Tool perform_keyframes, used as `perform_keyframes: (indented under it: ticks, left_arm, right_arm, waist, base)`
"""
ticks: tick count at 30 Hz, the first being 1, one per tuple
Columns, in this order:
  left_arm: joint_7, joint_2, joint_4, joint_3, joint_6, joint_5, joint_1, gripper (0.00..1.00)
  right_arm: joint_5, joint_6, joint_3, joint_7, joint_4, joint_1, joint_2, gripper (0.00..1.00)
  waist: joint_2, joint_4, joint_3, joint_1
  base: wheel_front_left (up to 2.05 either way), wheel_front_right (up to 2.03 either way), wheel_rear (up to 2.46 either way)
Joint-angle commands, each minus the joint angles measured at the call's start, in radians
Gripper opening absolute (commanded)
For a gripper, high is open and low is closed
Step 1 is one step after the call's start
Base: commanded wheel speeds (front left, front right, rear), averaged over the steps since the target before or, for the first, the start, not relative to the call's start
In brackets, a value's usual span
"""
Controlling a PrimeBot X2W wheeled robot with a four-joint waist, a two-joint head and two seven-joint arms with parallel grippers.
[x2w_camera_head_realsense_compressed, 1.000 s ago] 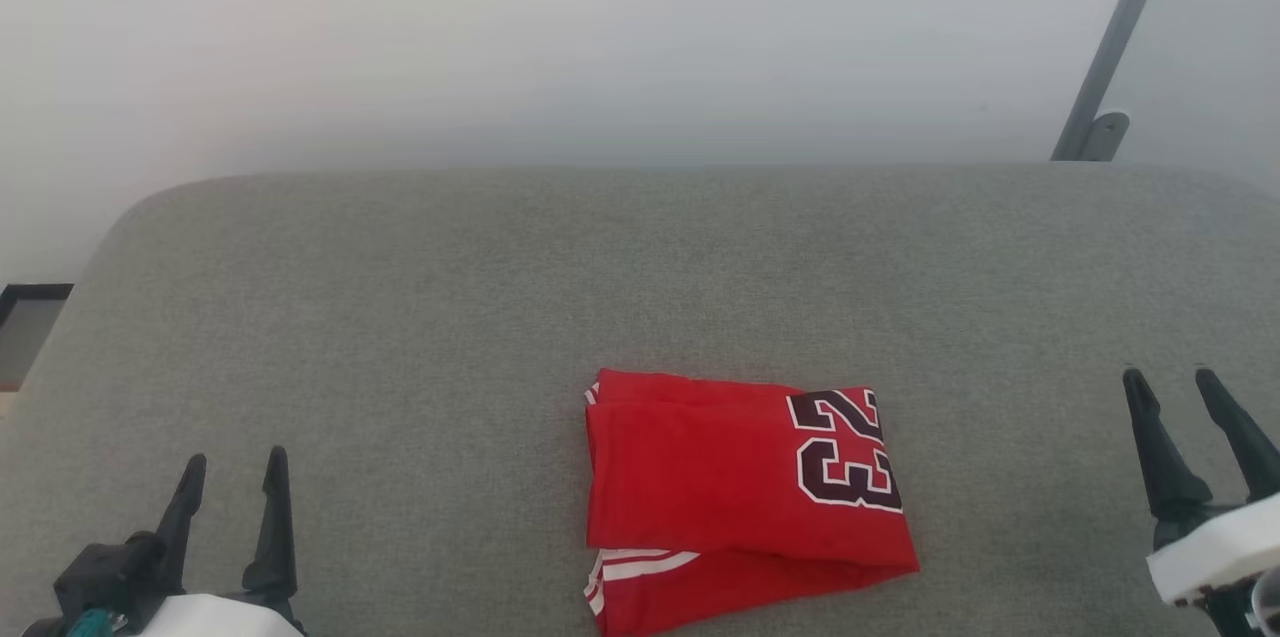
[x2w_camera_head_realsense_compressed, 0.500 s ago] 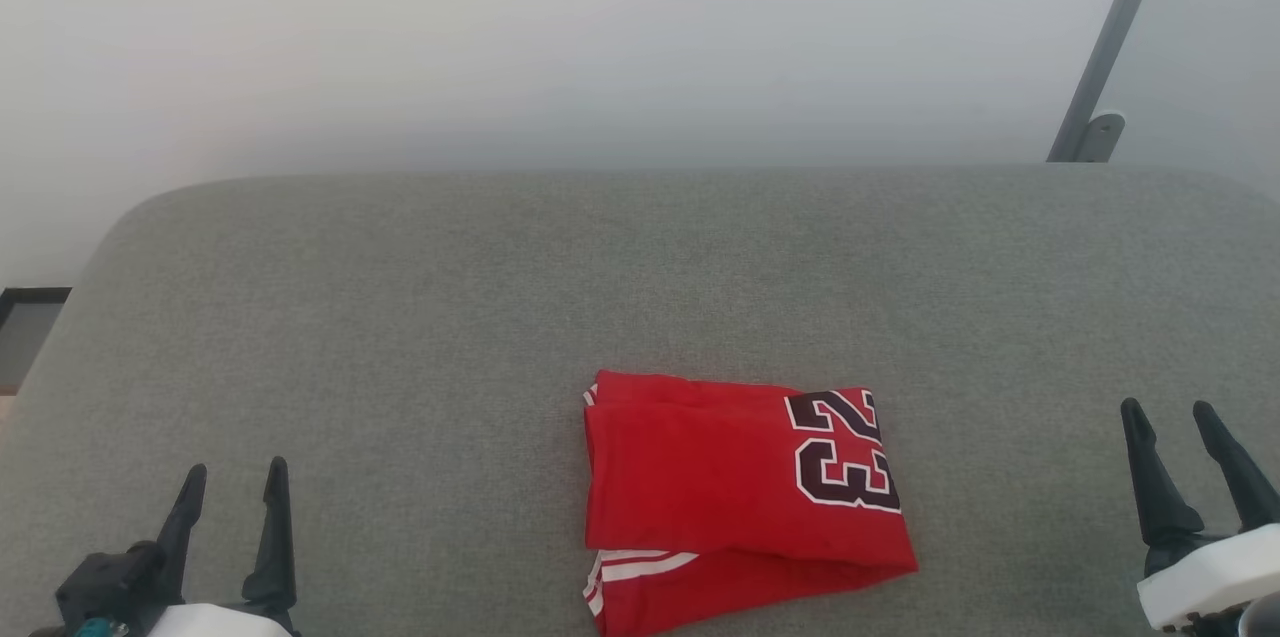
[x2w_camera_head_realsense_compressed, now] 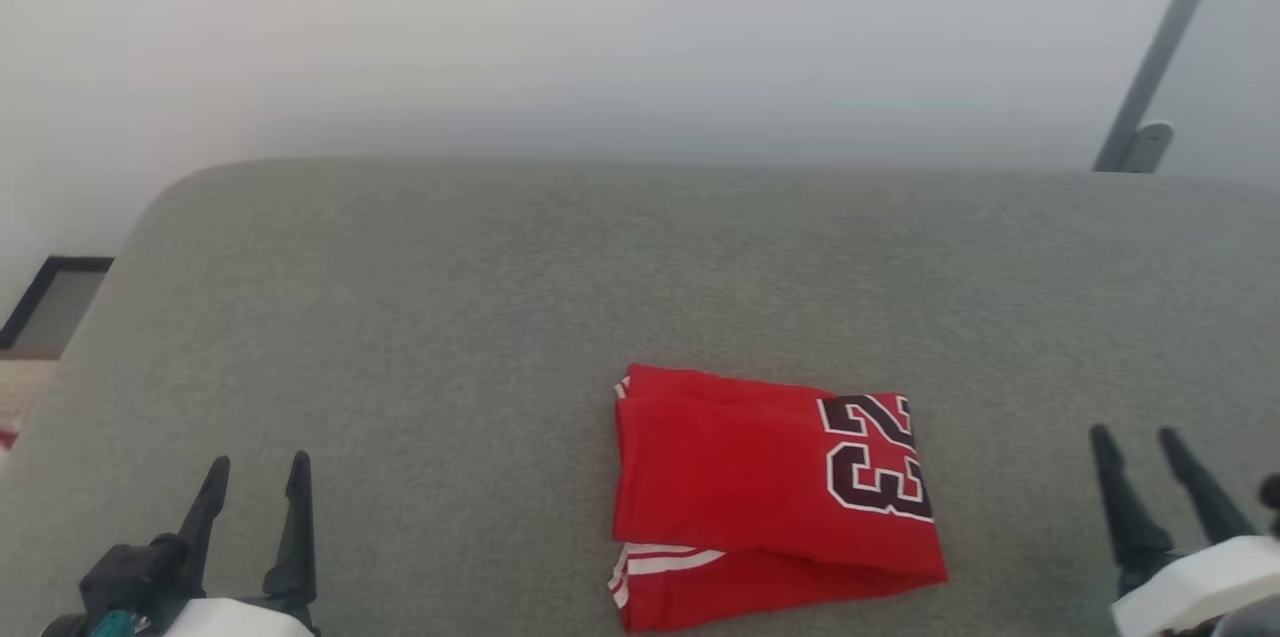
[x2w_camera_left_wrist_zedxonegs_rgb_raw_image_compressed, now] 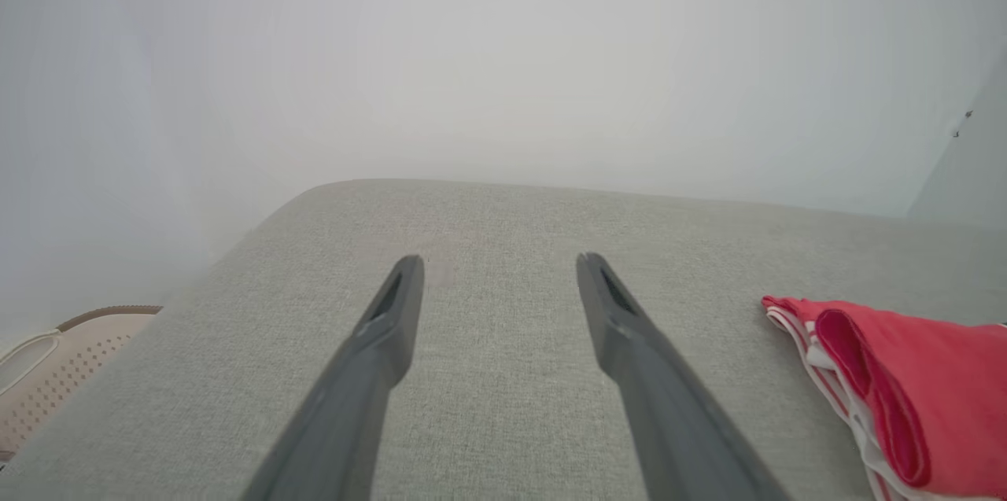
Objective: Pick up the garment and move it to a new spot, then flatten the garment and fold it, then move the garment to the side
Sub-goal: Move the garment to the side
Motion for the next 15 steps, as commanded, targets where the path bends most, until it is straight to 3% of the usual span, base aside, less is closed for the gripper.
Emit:
perform_keyframes:
  ticks: [1, 6, 15]
  left_arm:
    - [-0.004, 0.003, -0.004, -0.005, -0.001, -0.006, -0.015, 1.00]
    - [-0.004, 0.004, -0.007, -0.046, -0.001, -0.013, -0.035, 1.00]
    - [-0.004, -0.025, -0.009, -0.098, -0.001, -0.011, -0.072, 1.00]
  right_arm:
    - [0.014, 0.000, 0.018, 0.022, -0.001, 0.000, 0.004, 1.00]
    - [0.086, 0.000, 0.116, 0.140, -0.001, -0.034, -0.010, 1.00]
    - [0.136, 0.000, 0.170, 0.327, 0.059, -0.079, -0.052, 1.00]
  waist:
    - [0.0000, 0.021, 0.007, 0.0000]
    - [0.0000, 0.089, 0.031, 0.0000]
    - [0.0000, 0.183, 0.086, 0.0000]
  base:
    - [0.00, 0.00, 0.00]
    - [0.00, 0.00, 0.00]
    - [0.00, 0.00, 0.00]
